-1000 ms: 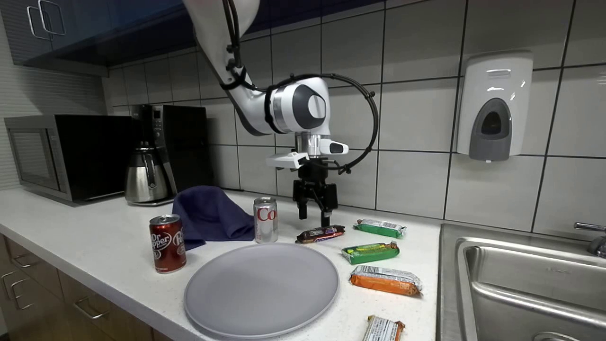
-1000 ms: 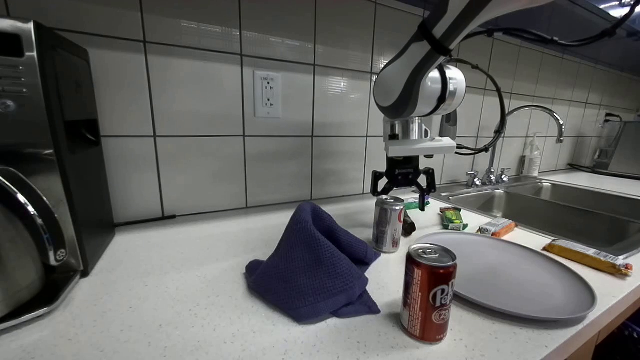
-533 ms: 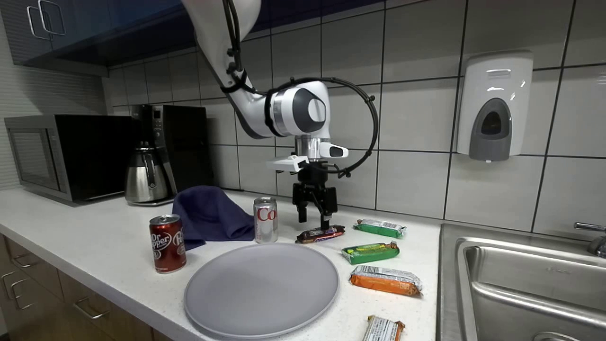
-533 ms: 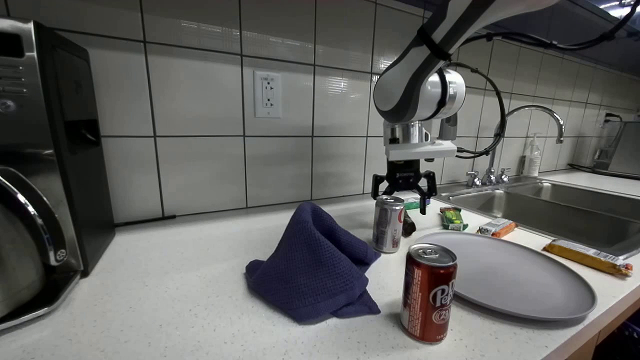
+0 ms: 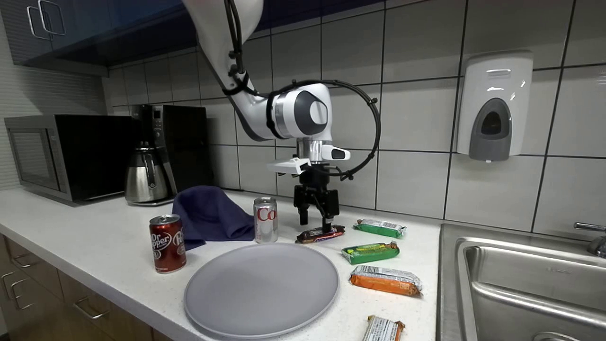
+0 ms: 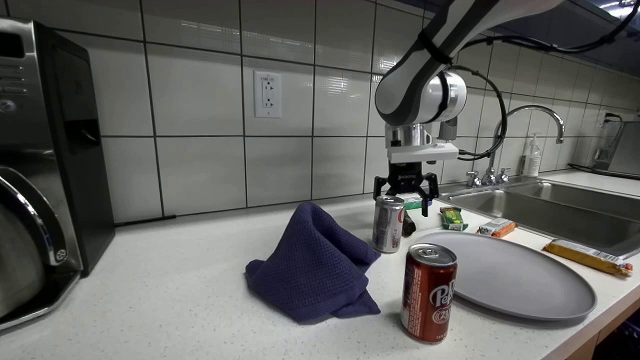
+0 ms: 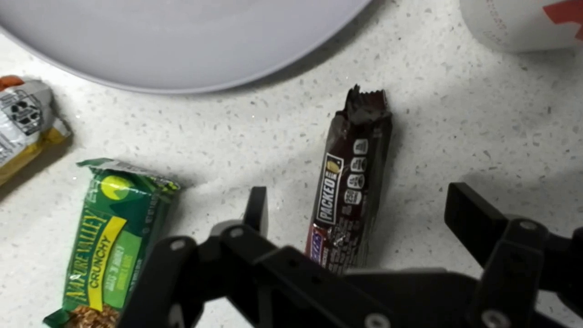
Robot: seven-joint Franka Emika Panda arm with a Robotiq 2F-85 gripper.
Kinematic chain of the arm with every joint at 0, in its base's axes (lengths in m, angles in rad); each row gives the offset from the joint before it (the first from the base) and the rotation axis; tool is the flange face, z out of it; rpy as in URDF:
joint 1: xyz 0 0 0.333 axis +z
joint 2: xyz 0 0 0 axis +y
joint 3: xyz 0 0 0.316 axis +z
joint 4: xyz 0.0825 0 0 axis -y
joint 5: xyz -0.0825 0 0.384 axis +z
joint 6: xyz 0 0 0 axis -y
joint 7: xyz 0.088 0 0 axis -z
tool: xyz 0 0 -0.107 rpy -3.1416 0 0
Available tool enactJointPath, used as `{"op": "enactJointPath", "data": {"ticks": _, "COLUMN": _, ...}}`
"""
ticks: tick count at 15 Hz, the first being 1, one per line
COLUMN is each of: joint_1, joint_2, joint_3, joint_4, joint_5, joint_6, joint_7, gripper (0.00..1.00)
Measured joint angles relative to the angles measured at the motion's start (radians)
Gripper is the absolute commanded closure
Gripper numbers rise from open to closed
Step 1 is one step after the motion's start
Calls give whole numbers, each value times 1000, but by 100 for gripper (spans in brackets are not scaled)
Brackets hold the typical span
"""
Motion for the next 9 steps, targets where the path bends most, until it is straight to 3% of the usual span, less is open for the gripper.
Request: {"op": "enactJointPath", "data": {"ticks": 9, "joint_1": 1, "joint_2": 13, "joint_3": 0, "joint_4": 1, "joint_5": 0, "joint_6": 2, "joint_7": -1, "gripper": 0}}
